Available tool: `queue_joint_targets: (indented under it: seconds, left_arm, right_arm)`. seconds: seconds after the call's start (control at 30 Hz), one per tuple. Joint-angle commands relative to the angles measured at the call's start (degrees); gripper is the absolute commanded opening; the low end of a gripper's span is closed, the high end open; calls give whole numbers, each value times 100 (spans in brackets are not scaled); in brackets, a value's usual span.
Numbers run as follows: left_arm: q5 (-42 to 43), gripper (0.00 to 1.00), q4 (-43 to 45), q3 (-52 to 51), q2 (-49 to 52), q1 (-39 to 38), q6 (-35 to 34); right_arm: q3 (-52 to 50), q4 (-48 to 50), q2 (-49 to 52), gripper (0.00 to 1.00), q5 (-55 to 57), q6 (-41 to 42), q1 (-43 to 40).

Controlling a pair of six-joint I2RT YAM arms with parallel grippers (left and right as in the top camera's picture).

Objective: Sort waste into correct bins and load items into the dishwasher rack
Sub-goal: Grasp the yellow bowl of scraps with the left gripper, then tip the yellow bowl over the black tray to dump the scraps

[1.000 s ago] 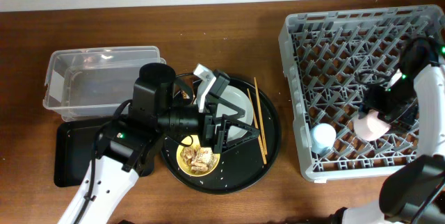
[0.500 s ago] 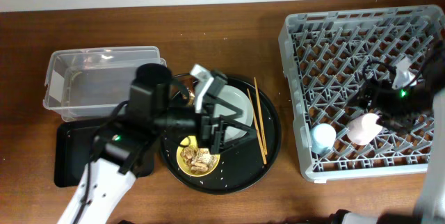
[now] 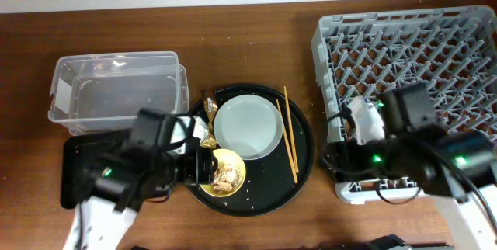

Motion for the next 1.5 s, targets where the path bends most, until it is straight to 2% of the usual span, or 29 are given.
queue_joint_targets:
  seconds: [0.0, 0.03, 0.13, 0.2, 0.3, 0.43, 0.5, 0.53, 0.7, 0.93, 1.03, 1.07, 1.1, 1.2, 1.3, 1.37, 1.47]
  left_arm:
    - [-216, 81, 313, -293, 719, -634, 92]
    - [-278, 81, 533, -356, 1086, -1060, 90]
    - [-400, 81, 1163, -376, 1993, -1808, -42]
    - [-826, 77, 1499, -376, 2594, -2122, -302]
    - [-992, 64, 1976, -376, 3296, -2321, -643]
    - [-1552, 39, 2323, -376, 3676, -2439, -905]
    - [-1582, 6, 2326, -376, 3742, -2452, -916]
    - [-1578, 1, 2315, -374, 3742, -2452, -916]
    - [-1725, 1, 1792, -315, 3427, -2441, -1130]
    - [-1860, 1, 1239, -310, 1770, -2223, -1130]
    - [-1530, 1, 649, -310, 916, -1217, -916]
    - [-1139, 1, 616, -310, 704, -817, -597]
    - [-411, 1, 619, -310, 413, -63, -50]
    - [1088, 0, 603, -310, 219, 1650, 1174]
    - [2861, 0, 483, -313, 682, 3668, 2616]
    - [3880, 0, 424, -313, 1143, 4422, 3235]
    - [5587, 0, -190, -313, 2345, 5320, 4710]
  right_arm:
    - [-13, 162, 46, 71, 262, 330, 63]
    - [-11, 201, 44, 80, 590, 549, 59]
    - [-11, 238, 44, 90, 850, 632, 59]
    - [-11, 236, 44, 92, 852, 629, 59]
    - [-11, 234, 46, 96, 852, 627, 61]
    - [-11, 238, 46, 97, 855, 627, 61]
    - [-11, 238, 46, 97, 852, 627, 61]
    - [-11, 238, 46, 97, 855, 627, 61]
    - [-13, 238, 46, 97, 855, 625, 61]
    - [-11, 232, 46, 98, 852, 627, 61]
    - [-13, 216, 46, 98, 852, 627, 61]
    - [-13, 214, 46, 98, 855, 627, 61]
    - [-13, 212, 46, 98, 852, 627, 61]
    - [-11, 208, 46, 98, 850, 627, 61]
    - [-13, 164, 46, 98, 852, 627, 61]
    - [-11, 166, 46, 98, 852, 629, 61]
    - [-13, 105, 46, 98, 852, 629, 61]
